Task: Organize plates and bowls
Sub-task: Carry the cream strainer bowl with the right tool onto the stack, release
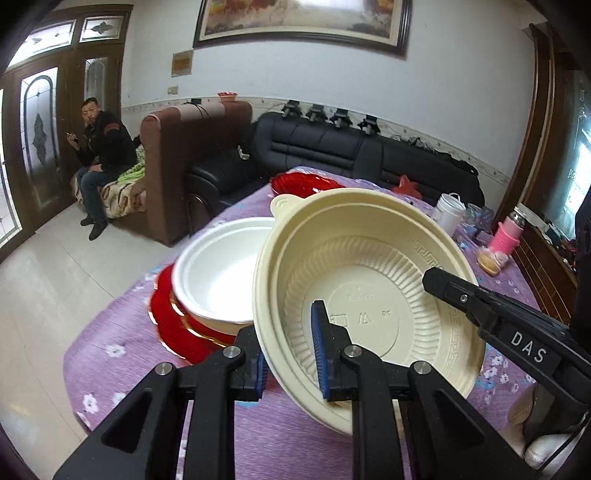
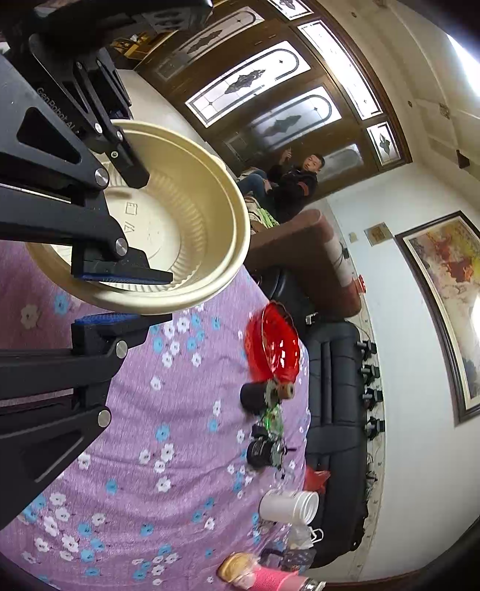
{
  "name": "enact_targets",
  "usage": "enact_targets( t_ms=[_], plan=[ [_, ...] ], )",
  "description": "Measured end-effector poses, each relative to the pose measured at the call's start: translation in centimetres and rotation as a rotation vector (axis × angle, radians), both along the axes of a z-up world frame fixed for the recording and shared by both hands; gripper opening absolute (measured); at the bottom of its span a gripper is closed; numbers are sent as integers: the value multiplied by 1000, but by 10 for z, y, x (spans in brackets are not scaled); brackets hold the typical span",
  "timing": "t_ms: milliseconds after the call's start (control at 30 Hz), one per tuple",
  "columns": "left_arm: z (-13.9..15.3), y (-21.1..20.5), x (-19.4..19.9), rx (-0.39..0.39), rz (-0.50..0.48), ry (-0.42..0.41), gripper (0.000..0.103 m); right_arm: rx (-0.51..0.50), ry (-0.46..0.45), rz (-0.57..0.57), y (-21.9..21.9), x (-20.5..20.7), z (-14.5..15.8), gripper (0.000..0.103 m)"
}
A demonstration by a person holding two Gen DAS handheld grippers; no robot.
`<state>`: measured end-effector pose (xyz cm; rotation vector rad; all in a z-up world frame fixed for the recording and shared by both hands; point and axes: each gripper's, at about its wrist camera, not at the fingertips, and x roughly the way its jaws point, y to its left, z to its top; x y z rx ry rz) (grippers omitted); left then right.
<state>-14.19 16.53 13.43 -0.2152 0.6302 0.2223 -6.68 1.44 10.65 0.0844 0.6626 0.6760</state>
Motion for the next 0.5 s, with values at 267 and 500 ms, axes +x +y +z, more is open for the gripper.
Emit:
enact_targets(
  t_ms=[267, 500],
  plan=[
    [-5, 29, -2, -17, 35, 11, 18, -13, 2, 26, 31, -1, 1, 16],
    [-7, 52, -1, -28, 67, 14, 19, -24, -4, 48, 56, -1, 1, 17]
  ],
)
